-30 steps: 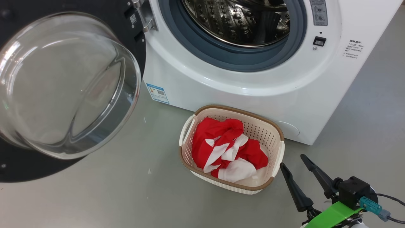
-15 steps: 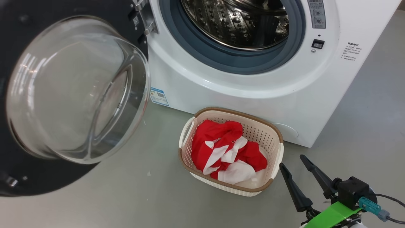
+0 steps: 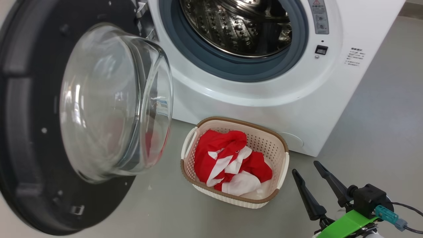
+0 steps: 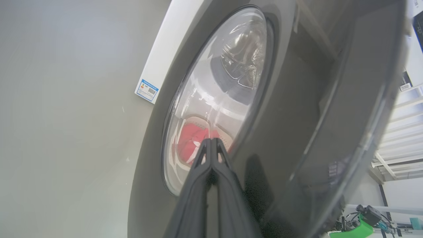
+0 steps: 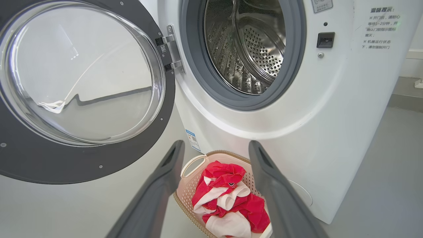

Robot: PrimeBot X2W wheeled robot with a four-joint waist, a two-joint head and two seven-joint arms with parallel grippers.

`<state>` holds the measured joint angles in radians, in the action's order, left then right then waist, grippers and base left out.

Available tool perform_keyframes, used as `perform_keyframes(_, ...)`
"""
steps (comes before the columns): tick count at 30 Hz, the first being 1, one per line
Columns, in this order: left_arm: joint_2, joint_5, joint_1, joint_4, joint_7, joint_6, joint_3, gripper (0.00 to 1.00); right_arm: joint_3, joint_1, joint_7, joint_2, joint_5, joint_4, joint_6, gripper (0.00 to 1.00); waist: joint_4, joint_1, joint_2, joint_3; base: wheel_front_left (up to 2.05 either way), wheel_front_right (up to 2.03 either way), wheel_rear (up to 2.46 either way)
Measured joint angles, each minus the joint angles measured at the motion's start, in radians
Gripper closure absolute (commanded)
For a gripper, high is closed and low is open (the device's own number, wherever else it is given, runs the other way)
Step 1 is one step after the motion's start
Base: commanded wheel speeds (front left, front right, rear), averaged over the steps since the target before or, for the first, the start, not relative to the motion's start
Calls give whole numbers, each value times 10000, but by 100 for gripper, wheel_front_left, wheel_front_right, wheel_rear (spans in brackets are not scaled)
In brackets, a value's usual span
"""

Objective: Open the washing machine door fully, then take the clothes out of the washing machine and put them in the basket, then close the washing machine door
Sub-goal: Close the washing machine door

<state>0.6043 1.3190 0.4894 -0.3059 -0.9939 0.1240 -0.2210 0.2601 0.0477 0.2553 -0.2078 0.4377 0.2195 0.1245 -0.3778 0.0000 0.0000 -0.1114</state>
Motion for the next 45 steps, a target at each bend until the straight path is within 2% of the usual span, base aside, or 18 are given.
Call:
perform_keyframes(10,63,867,-228,1576,-205,-2,1104,100,-161,-9,0,46,0,-4,0,0,473,0,0,97,0,0,0)
perform_keyframes(18,-155,1131,-215,2573,201,-2,2261,100,-238,-12,0,140,0,-13,0,0,969,0,0,86,0,0,0)
perform_keyframes(27,-865,1122,439,3106,1737,-2,3526,100,-495,1,0,215,-10,-77,0,0,1638,0,0,-69,0,0,0)
perform_keyframes(39,-1244,782,1450,2506,4172,-2,4934,100,-550,199,0,330,-12,-107,0,0,2581,0,0,-382,0,0,0)
perform_keyframes(45,-1256,681,2120,2025,5405,-2,5474,100,-581,353,0,441,-12,-140,0,0,3063,0,0,-590,0,0,0)
